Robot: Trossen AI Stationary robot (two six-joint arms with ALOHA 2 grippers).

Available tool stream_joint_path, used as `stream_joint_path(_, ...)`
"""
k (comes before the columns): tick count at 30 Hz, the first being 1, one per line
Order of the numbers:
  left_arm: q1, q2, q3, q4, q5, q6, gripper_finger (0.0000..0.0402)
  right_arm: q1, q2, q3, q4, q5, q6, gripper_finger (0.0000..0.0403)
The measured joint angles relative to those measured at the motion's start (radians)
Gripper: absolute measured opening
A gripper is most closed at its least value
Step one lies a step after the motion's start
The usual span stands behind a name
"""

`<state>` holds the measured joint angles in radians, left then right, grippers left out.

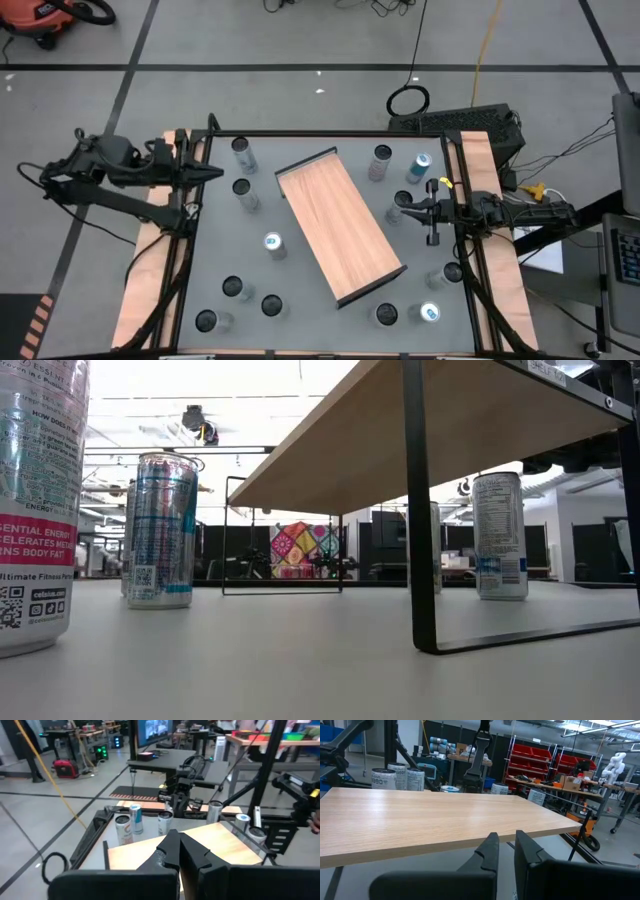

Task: Place canned beverage on shelf
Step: Put the top left white-pink soda can on the shelf

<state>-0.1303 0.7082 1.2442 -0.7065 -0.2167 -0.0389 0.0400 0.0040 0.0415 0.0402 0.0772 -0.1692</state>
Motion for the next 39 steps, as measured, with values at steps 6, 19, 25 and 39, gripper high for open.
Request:
stream_joint_path(6,0.000,0.032,-0.018,-0.013,-0.029,0.000,0.0000,0.000,0.000,0.000,0.000,0.000,0.041,0.0000)
stream_joint_path(19,-0.001,0.123,-0.193,0.192,-0.031,-0.009,0.0000,0.002,0.019,0.042,0.037,-0.141,0.334,0.0000)
stream_joint_path(25,-0.001,0.162,-0.200,0.219,-0.031,-0.008,0.0000,0.002,0.092,0.162,0.005,-0.162,0.344,0.0000)
stream_joint_path(39,-0.001,0.167,-0.200,0.221,-0.033,-0.008,0.0000,0.002,0.513,0.724,-0.378,-0.153,0.367,0.0000)
